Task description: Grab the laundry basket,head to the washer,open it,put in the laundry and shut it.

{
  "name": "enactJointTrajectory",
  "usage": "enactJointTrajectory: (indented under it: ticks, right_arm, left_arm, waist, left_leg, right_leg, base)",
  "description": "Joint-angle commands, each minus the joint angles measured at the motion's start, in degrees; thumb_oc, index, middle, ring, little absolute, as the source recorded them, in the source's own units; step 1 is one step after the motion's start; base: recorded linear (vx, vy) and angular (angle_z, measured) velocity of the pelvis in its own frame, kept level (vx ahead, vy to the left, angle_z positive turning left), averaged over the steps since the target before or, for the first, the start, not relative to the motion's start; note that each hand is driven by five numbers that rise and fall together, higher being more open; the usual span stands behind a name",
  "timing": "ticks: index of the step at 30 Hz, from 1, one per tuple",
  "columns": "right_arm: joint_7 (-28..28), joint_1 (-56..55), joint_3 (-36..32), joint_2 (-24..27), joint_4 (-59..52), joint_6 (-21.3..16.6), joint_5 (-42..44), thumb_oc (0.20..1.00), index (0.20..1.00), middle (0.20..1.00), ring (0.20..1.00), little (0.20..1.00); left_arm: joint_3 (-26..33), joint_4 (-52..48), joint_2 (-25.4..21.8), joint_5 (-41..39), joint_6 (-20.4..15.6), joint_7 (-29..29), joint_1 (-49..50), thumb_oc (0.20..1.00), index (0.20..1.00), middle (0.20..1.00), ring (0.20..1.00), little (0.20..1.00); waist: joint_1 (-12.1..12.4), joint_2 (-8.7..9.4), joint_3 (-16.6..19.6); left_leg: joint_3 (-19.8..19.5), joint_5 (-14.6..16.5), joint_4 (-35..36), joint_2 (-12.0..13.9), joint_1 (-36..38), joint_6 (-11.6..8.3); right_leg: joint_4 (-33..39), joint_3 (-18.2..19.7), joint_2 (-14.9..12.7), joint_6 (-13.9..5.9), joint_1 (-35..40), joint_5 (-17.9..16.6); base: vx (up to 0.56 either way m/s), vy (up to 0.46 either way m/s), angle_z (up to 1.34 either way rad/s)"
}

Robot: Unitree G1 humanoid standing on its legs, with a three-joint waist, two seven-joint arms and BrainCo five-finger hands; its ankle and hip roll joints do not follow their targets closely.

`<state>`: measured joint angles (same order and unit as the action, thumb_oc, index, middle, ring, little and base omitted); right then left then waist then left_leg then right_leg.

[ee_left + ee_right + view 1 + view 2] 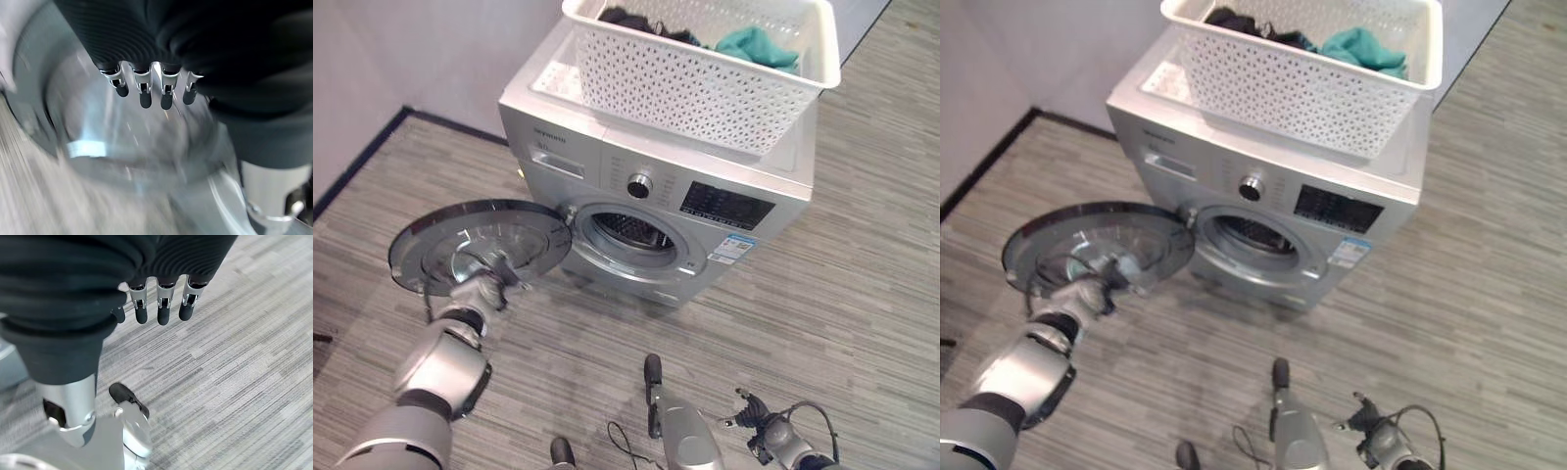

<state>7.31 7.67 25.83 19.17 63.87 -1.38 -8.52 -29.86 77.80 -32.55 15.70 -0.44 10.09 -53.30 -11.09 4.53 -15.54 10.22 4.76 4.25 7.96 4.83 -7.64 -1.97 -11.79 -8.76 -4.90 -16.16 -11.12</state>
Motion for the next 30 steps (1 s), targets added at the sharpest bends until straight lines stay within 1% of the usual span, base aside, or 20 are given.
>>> enactJointTrajectory:
  ticks: [1, 4, 8, 10, 12, 13, 14, 15, 16, 17, 18, 19, 20, 21, 22, 23, 24, 25, 26, 30]
  right_arm:
    - [2.5, 0.6, 1.9, 0.0, 1.2, -0.8, 2.2, 1.000, 1.000, 1.000, 1.000, 1.000]
    - [3.0, 1.0, 2.6, -0.4, 1.4, -0.8, 2.6, 1.000, 1.000, 1.000, 1.000, 1.000]
    - [2.7, 1.3, 3.8, -0.8, 1.0, -0.9, 2.0, 1.000, 1.000, 1.000, 1.000, 1.000]
    - [2.8, 1.7, 3.5, -1.3, 1.8, -0.4, 2.8, 1.000, 1.000, 1.000, 1.000, 1.000]
    - [2.7, 1.5, 3.0, -1.6, 2.3, -0.3, 3.6, 1.000, 1.000, 1.000, 1.000, 1.000]
    - [2.5, 0.7, 1.1, -2.1, 3.8, 0.1, 4.7, 1.000, 1.000, 1.000, 1.000, 1.000]
    - [2.5, 0.7, 1.2, -2.1, 3.8, 0.1, 4.7, 1.000, 1.000, 1.000, 1.000, 1.000]
    - [2.0, -0.8, -1.7, -2.5, 5.7, 0.5, 6.4, 1.000, 1.000, 1.000, 1.000, 1.000]
    - [1.9, -1.6, -3.5, -2.6, 6.6, 0.6, 7.5, 1.000, 1.000, 1.000, 1.000, 1.000]
    - [2.2, -2.5, -8.8, -2.3, 8.1, 0.5, 11.7, 1.000, 1.000, 1.000, 1.000, 1.000]
    - [2.8, -2.8, -11.8, -1.7, 8.2, 0.4, 13.5, 1.000, 1.000, 1.000, 1.000, 1.000]
    - [2.8, -2.8, -11.8, -1.8, 8.1, 0.4, 13.5, 1.000, 1.000, 1.000, 1.000, 1.000]
    - [3.5, -3.2, -13.7, -1.2, 7.3, 0.3, 14.3, 1.000, 1.000, 1.000, 1.000, 1.000]
    - [5.9, -4.1, -17.6, 0.8, 0.1, -0.9, 15.3, 1.000, 1.000, 1.000, 1.000, 1.000]
    - [5.9, -4.2, -17.6, 0.8, 0.0, -0.8, 15.3, 1.000, 1.000, 1.000, 1.000, 1.000]
    - [8.1, -7.0, -21.3, 2.8, -11.0, -1.9, 15.7, 1.000, 1.000, 1.000, 1.000, 1.000]
    - [9.2, -8.5, -23.4, 3.5, -16.2, -2.5, 15.9, 1.000, 1.000, 1.000, 1.000, 1.000]
    - [9.2, -8.6, -23.5, 3.4, -16.2, -2.5, 15.9, 1.000, 1.000, 1.000, 1.000, 1.000]
    - [11.7, -11.3, -27.6, 4.1, -25.6, -3.6, 15.9, 1.000, 1.000, 1.000, 1.000, 1.000]
    - [14.2, -13.9, -31.6, 4.2, -33.8, -4.5, 14.9, 1.000, 1.000, 1.000, 1.000, 1.000]
  left_arm:
    - [-0.9, -0.1, -2.9, -2.1, -0.4, 7.0, -4.5, 1.000, 1.000, 1.000, 1.000, 1.000]
    - [0.3, -0.5, -3.2, -4.5, -0.6, 8.8, -4.5, 1.000, 1.000, 1.000, 1.000, 1.000]
    - [1.8, -1.3, -2.5, -7.0, -1.4, 9.0, -1.9, 1.000, 1.000, 1.000, 1.000, 1.000]
    - [4.5, -5.5, -0.5, -12.0, -3.5, 8.7, 3.1, 1.000, 1.000, 1.000, 1.000, 1.000]
    - [4.8, -7.1, 0.6, -12.4, -4.2, 8.1, 5.7, 1.000, 1.000, 1.000, 1.000, 1.000]
    - [4.8, -9.9, 2.9, -11.8, -4.8, 6.9, 11.6, 1.000, 1.000, 1.000, 1.000, 1.000]
    - [4.8, -10.0, 2.9, -11.8, -4.7, 6.9, 11.7, 1.000, 1.000, 1.000, 1.000, 1.000]
    - [4.9, -10.6, 5.9, -11.2, -4.8, 5.2, 17.7, 1.000, 1.000, 1.000, 1.000, 1.000]
    - [5.3, -10.4, 7.8, -11.0, -4.5, 4.7, 20.4, 1.000, 1.000, 1.000, 1.000, 1.000]
    - [6.0, -9.4, 11.3, -9.9, -4.2, 3.6, 25.8, 1.000, 1.000, 1.000, 1.000, 1.000]
    - [6.3, -9.4, 12.5, -9.1, -4.0, 3.1, 28.7, 1.000, 1.000, 1.000, 1.000, 1.000]
    - [6.3, -9.4, 12.4, -9.1, -4.0, 3.1, 28.7, 1.000, 1.000, 1.000, 1.000, 1.000]
    - [7.1, -8.9, 13.5, -8.7, -3.8, 2.9, 31.2, 1.000, 1.000, 1.000, 1.000, 1.000]
    - [10.3, -8.1, 15.5, -10.1, -3.8, 3.3, 36.1, 1.000, 1.000, 1.000, 1.000, 1.000]
    - [10.3, -8.1, 15.5, -10.1, -3.8, 3.3, 36.1, 1.000, 1.000, 1.000, 1.000, 1.000]
    - [13.3, -8.0, 17.3, -12.8, -3.9, 3.5, 40.3, 1.000, 1.000, 1.000, 1.000, 1.000]
    - [14.8, -7.6, 18.0, -14.0, -3.9, 3.7, 41.7, 1.000, 1.000, 1.000, 1.000, 1.000]
    - [14.8, -7.6, 18.0, -14.0, -3.9, 3.7, 41.7, 1.000, 1.000, 1.000, 1.000, 1.000]
    - [16.4, -6.2, 19.7, -15.5, -3.5, 4.2, 43.6, 1.000, 1.000, 1.000, 1.000, 1.000]
    - [15.7, -5.0, 20.8, -13.8, -3.1, 4.3, 45.5, 1.000, 1.000, 1.000, 1.000, 1.000]
  waist:
    - [1.4, 1.43, -2.3]
    - [1.9, 1.27, -2.2]
    - [2.7, 1.00, -1.2]
    - [3.5, 0.51, -0.6]
    - [3.9, 0.28, -0.2]
    - [4.5, -0.16, 0.4]
    - [4.5, -0.20, 0.4]
    - [4.8, -0.74, 1.4]
    - [4.8, -1.13, 2.0]
    - [4.7, -2.14, 3.1]
    - [4.5, -2.74, 3.7]
    - [4.5, -2.60, 3.8]
    - [4.3, -3.06, 4.3]
    - [3.9, -4.20, 4.8]
    - [3.9, -4.07, 4.9]
    - [3.1, -5.08, 5.3]
    - [2.7, -5.44, 5.5]
    - [2.7, -5.32, 5.6]
    - [1.9, -5.80, 6.0]
    - [1.3, -6.64, 7.3]
  left_leg:
    - [-3.8, 2.3, 0.3, 1.1, 2.7, 1.85]
    - [-4.4, 1.9, 0.8, 1.4, 1.9, 1.60]
    - [-4.2, 2.4, 0.8, 1.7, 2.3, 1.41]
    - [-3.8, 3.1, 0.8, 1.6, 3.1, 1.61]
    - [-3.4, 3.5, 0.8, 1.5, 3.6, 1.68]
    - [-3.1, 4.0, 0.8, 1.3, 4.3, 1.96]
    - [-3.0, 4.1, 0.8, 1.3, 4.4, 1.96]
    - [-2.9, 4.6, 0.7, 1.1, 5.3, 2.27]
    - [-2.9, 4.8, 0.7, 1.0, 5.6, 2.44]
    - [-2.9, 5.5, 0.8, 0.8, 6.7, 2.76]
    - [-3.0, 5.7, 0.8, 0.6, 7.1, 2.94]
    - [-3.0, 5.6, 0.8, 0.4, 6.9, 2.96]
    - [-3.0, 5.9, 0.8, 0.3, 7.2, 3.06]
    - [-3.0, 6.4, 0.8, 0.4, 8.2, 3.30]
    - [-3.0, 6.3, 0.8, 0.2, 8.0, 3.31]
    - [-2.9, 6.5, 0.8, 0.3, 8.9, 3.58]
    - [-3.0, 6.6, 0.8, 0.3, 9.3, 3.67]
    - [-3.0, 6.5, 0.8, 0.2, 9.1, 3.68]
    - [-3.4, 6.2, 0.6, 0.4, 9.6, 3.71]
    - [-3.4, 6.2, 0.5, 0.9, 10.4, 3.57]
  right_leg:
    - [-0.8, 4.6, -4.0, -6.52, -6.6, -1.1]
    - [-0.5, 4.2, -4.1, -6.44, -6.7, -1.0]
    - [-0.4, 3.8, -4.1, -6.45, -6.2, -0.9]
    - [-0.1, 3.7, -4.0, -6.47, -5.7, -0.9]
    - [0.1, 4.0, -3.9, -6.52, -5.3, -0.9]
    - [0.3, 4.0, -4.1, -6.62, -4.7, -0.8]
    - [0.3, 4.1, -4.1, -6.63, -4.7, -0.8]
    - [0.3, 4.2, -4.3, -6.52, -3.9, -0.6]
    - [0.1, 4.5, -4.4, -6.49, -3.7, -0.4]
    - [-0.8, 4.8, -4.4, -6.41, -3.4, 0.2]
    - [-1.6, 4.9, -4.6, -6.45, -3.4, 0.7]
    - [-1.6, 5.0, -4.7, -6.45, -3.6, 0.6]
    - [-2.3, 5.1, -4.9, -6.46, -3.6, 1.0]
    - [-4.1, 5.8, -4.8, -6.35, -3.6, 2.1]
    - [-4.0, 5.9, -4.9, -6.34, -3.8, 2.0]
    - [-6.1, 6.8, -4.7, -6.25, -4.0, 3.3]
    - [-7.2, 7.2, -4.5, -6.19, -4.1, 3.9]
    - [-7.0, 7.2, -4.6, -6.17, -4.2, 3.7]
    - [-8.8, 7.9, -4.2, -5.97, -3.9, 5.3]
    - [-11.1, 7.6, -3.8, -5.66, -3.8, 6.7]
  base:
    - [-0.02, -0.060, 0.25]
    - [0.01, -0.050, 0.17]
    - [0.03, -0.034, 0.11]
    - [0.01, -0.002, 0.03]
    - [0.02, 0.010, -0.02]
    - [0.00, 0.000, 0.00]
    - [0.07, 0.024, -0.01]
    - [0.08, 0.022, -0.02]
    - [0.14, 0.052, -0.02]
    - [0.12, 0.059, -0.05]
    - [0.09, 0.047, -0.09]
    - [0.05, 0.025, -0.08]
    - [0.07, 0.031, -0.04]
    - [0.07, 0.030, 0.00]
    - [0.11, 0.051, -0.04]
    - [0.08, 0.029, -0.07]
    - [0.08, 0.029, -0.08]
    - [0.08, -0.016, -0.08]
    - [0.08, -0.024, -0.07]
    - [0.07, -0.031, 0.07]
